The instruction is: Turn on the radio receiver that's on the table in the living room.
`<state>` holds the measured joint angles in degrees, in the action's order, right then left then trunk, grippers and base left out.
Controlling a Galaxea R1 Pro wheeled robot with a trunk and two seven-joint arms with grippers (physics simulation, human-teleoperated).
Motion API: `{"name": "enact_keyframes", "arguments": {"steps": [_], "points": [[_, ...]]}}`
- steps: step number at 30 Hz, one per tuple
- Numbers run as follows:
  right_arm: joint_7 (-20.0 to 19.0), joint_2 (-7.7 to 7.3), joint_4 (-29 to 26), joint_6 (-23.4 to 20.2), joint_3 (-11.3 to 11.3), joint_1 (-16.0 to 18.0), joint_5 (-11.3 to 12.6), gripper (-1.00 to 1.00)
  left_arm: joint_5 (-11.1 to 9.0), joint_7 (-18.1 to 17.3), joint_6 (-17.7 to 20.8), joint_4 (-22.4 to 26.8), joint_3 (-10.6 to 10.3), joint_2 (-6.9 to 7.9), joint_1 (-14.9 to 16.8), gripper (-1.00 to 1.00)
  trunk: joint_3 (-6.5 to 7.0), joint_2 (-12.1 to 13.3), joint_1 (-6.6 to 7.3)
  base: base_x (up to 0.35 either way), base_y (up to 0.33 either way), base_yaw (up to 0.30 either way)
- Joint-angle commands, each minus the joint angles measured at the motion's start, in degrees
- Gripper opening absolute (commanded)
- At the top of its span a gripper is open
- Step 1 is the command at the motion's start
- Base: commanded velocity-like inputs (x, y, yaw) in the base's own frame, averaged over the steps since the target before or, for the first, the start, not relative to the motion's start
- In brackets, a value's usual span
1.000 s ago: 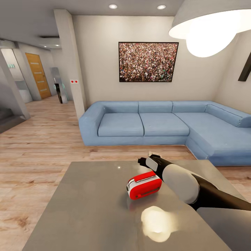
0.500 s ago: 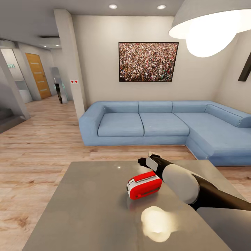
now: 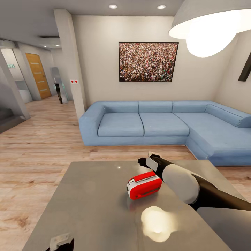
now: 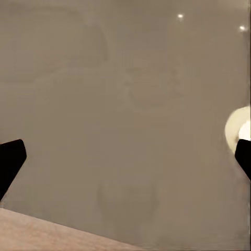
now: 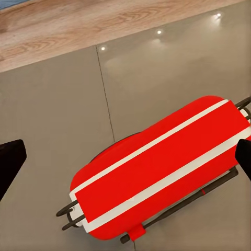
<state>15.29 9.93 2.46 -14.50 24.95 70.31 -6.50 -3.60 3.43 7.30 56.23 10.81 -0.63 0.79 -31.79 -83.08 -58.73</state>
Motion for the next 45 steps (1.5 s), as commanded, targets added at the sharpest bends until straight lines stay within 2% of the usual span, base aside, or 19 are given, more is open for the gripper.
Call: {"name": "enact_keyframes", "arguments": {"steps": [1, 7, 8, 13, 32, 34, 36, 38, 45], "points": [[0.00, 0.00, 0.00, 0.00, 0.01, 0.00, 0.00, 1.00, 0.00, 0.00, 0.58, 0.98, 0.00, 0.00, 0.00, 1.00, 0.00, 0.00, 0.00, 0.000, 0.000, 0.000], [0.00, -0.03, 0.00, 0.00, -0.05, 0.00, 0.00, 1.00, 0.00, 0.00, 3.77, 6.55, -0.08, 0.01, 0.01, 1.00, 0.00, 0.00, 0.00, 0.000, 0.000, 0.000], [0.00, -0.06, 0.00, 0.00, -0.13, 0.00, 0.00, 1.00, 0.00, -0.03, 6.70, 11.97, -0.08, 0.03, 0.04, 1.00, 0.00, 0.00, 0.00, 0.000, 0.000, 0.000], [-0.03, -0.02, 0.00, 0.15, -0.12, 0.00, 0.00, 1.00, 0.09, -0.15, 10.16, 15.86, -0.09, 0.11, 0.05, 1.00, 0.00, 0.00, 0.00, 0.000, 0.000, 0.000], [0.00, 0.07, 0.08, 0.57, 0.19, 0.00, 0.30, 1.00, 0.44, -0.35, 10.84, 15.35, -0.09, 0.36, 0.03, 1.00, 0.00, 0.00, 0.00, 0.000, 0.000, 0.000], [0.35, 0.07, 0.15, 0.66, 1.26, 0.00, 0.80, 1.00, 0.42, -0.35, 10.82, 15.33, -0.09, 0.36, 0.03, 1.00, 0.00, 0.00, 0.00, 0.000, 0.000, 0.000], [0.81, 0.07, 0.26, 1.47, 3.00, 0.00, 2.21, 1.00, 0.38, -0.35, 10.81, 15.32, -0.09, 0.36, 0.05, 1.00, 0.00, 0.00, 0.00, 0.000, 0.000, 0.000], [1.01, 0.07, 0.30, 2.48, 3.77, 0.00, 3.31, 1.00, 0.36, -0.35, 10.79, 15.32, -0.09, 0.36, 0.04, 1.00, 0.00, 0.00, 0.00, 0.000, 0.000, 0.000], [1.22, 0.07, 0.35, 3.85, 4.54, 0.00, 4.48, 1.00, 0.32, -0.35, 10.72, 15.28, -0.09, 0.36, 0.03, 1.00, 0.00, 0.00, 0.00, 0.000, 0.000, 0.000]]}}
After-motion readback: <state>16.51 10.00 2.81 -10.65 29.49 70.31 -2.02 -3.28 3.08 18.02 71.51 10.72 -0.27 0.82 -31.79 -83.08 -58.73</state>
